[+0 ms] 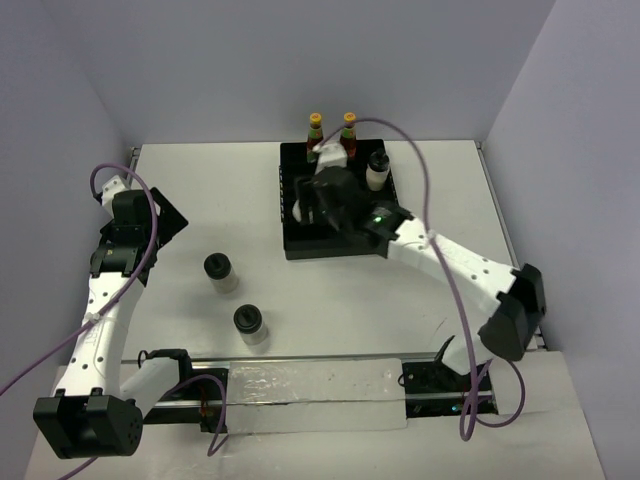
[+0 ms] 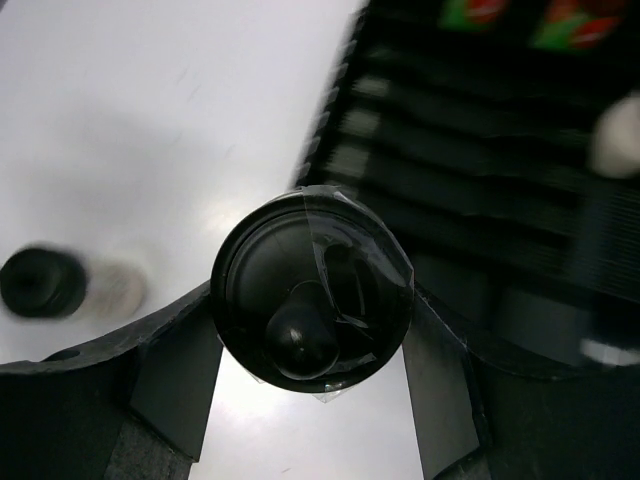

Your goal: Organize the condiment bottles

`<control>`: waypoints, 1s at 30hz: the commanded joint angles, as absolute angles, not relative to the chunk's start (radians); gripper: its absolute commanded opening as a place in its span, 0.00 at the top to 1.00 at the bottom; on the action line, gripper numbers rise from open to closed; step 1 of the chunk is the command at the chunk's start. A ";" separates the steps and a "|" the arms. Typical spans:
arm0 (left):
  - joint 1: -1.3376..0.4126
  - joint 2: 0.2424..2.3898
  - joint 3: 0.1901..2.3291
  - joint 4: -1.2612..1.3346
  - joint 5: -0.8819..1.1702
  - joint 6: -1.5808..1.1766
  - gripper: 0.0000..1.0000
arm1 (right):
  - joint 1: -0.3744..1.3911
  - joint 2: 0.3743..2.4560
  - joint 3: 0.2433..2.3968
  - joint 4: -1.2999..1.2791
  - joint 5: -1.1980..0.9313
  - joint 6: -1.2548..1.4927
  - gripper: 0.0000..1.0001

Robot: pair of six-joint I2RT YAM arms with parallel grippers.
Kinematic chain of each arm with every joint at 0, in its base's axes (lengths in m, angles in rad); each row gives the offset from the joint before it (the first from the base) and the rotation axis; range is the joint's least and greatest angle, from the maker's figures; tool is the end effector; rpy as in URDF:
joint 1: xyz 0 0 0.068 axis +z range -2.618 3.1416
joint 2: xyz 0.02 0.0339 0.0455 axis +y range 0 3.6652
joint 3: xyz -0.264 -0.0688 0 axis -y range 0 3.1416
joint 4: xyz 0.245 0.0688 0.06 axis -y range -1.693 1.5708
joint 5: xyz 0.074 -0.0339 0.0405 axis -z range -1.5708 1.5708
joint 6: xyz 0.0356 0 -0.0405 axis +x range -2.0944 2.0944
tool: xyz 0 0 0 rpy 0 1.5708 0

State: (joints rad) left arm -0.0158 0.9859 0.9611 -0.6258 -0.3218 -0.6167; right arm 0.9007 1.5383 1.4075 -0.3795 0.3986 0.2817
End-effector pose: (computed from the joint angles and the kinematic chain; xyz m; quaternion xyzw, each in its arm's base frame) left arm 0.2066 0.0080 0.3222 -0.3297 0.8238 0.0001 0.4612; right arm 0.2315 0.2699 0.3527 -0.1622 0.8359 0.1345 0.5068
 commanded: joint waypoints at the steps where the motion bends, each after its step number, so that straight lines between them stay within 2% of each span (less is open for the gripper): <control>1: -0.006 0.989 0.962 -0.592 -0.312 -0.610 0.01 | 0.776 1.433 1.350 -0.349 0.474 0.264 0.69; 6: -0.006 0.997 0.963 -0.589 -0.307 -0.612 0.01 | 0.610 1.418 1.307 -0.318 0.515 0.250 0.69; 11: -0.006 1.000 0.970 -0.592 -0.314 -0.608 0.01 | 0.439 1.512 1.320 -0.287 0.504 0.246 0.69; 22: -0.006 1.009 0.977 -0.594 -0.312 -0.607 0.01 | 0.331 1.700 1.418 -0.253 0.461 0.229 0.69; 30: -0.006 1.011 0.982 -0.599 -0.317 -0.606 0.01 | 0.330 1.728 1.441 -0.237 0.403 0.236 0.69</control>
